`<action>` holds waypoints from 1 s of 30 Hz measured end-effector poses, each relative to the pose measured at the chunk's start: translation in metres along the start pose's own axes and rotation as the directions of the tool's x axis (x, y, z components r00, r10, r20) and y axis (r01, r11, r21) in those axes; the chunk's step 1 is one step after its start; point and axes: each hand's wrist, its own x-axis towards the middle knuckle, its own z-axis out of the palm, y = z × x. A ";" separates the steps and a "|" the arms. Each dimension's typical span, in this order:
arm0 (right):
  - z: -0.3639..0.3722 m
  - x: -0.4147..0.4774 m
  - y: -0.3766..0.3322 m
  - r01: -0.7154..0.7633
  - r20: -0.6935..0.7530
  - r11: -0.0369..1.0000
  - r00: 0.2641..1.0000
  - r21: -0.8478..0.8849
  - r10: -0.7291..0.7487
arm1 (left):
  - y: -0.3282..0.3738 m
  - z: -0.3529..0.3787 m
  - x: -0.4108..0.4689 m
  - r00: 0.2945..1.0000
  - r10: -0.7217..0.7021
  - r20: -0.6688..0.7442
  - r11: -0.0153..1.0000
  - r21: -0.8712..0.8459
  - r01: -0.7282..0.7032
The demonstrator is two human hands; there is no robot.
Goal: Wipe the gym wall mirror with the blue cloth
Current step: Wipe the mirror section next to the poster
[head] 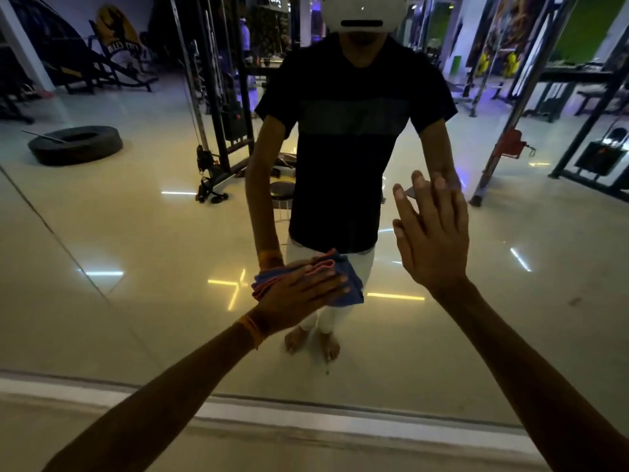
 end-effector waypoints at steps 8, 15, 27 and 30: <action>-0.008 0.024 -0.023 -0.008 -0.002 0.997 1.000 0.083 0.008 | -0.115 -0.066 0.054 0.777 -0.404 -0.482 0.907 -0.104 0.407; -0.004 0.051 -0.037 0.123 0.060 0.991 0.990 0.049 -0.125 | -0.101 -0.040 0.010 0.925 -0.162 -0.343 0.981 0.045 0.188; 0.011 0.077 -0.091 0.072 0.064 0.996 0.996 -0.050 -0.068 | -0.142 -0.038 -0.064 0.945 -0.150 -0.290 0.987 0.016 0.162; 0.014 0.095 -0.109 0.075 0.035 0.997 0.997 -0.033 -0.074 | -0.204 -0.077 -0.060 0.845 -0.331 -0.420 0.936 -0.033 0.350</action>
